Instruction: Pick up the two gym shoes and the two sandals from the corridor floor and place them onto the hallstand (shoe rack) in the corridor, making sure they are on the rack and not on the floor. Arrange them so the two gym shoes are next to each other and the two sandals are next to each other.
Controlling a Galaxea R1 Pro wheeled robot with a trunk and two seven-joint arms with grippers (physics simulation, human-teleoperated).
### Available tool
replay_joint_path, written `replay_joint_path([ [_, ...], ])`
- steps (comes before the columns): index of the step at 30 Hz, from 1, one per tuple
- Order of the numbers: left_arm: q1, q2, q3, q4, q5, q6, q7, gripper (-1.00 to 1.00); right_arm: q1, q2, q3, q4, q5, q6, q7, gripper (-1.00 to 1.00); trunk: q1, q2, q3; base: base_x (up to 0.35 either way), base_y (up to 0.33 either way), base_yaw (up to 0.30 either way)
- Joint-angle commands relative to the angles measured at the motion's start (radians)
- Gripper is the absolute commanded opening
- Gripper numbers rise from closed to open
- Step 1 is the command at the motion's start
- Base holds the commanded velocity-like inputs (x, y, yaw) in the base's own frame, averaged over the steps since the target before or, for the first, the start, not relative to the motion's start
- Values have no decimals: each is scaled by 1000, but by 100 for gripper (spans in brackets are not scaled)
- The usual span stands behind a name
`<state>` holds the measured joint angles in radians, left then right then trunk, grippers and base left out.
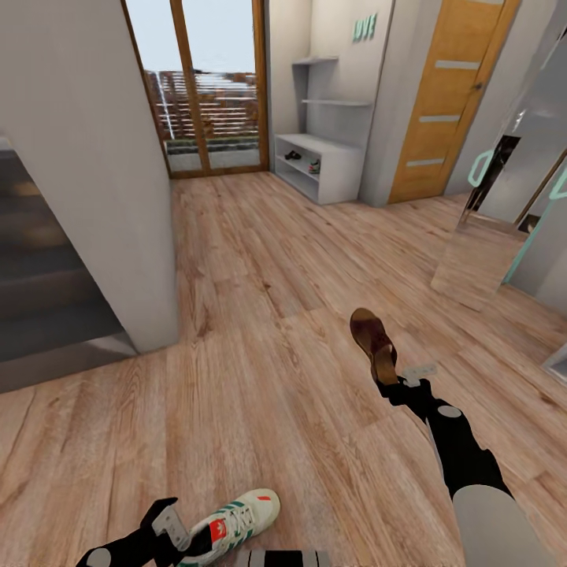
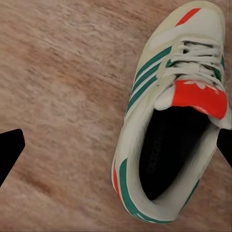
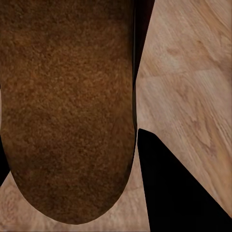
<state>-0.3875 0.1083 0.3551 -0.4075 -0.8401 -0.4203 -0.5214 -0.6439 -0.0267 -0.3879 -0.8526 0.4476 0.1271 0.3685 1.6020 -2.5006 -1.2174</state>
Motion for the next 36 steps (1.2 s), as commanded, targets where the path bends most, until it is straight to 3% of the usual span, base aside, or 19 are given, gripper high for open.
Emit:
replay_joint_path([
  [1, -1, -1, 8, -1, -9, -5, -6, 100, -1, 1, -3, -2, 3, 5, 7, -100, 0, 0, -2, 0, 0, 0],
  [12, 0, 4, 7, -1, -39, -3, -44, 100, 0, 1, -3, -2, 3, 5, 7, -100, 0, 0, -5, 0, 0, 0],
  [32, -2, 10, 9, -1, -50, -1, -45, 100, 0, 1, -2, -2, 3, 5, 7, -100, 9, -5, -109, 0, 0, 0],
  [36, -2, 10, 10, -7, -50, 0, -40, 100, 0, 1, -2, -2, 3, 5, 7, -100, 9, -5, -111, 0, 0, 0],
])
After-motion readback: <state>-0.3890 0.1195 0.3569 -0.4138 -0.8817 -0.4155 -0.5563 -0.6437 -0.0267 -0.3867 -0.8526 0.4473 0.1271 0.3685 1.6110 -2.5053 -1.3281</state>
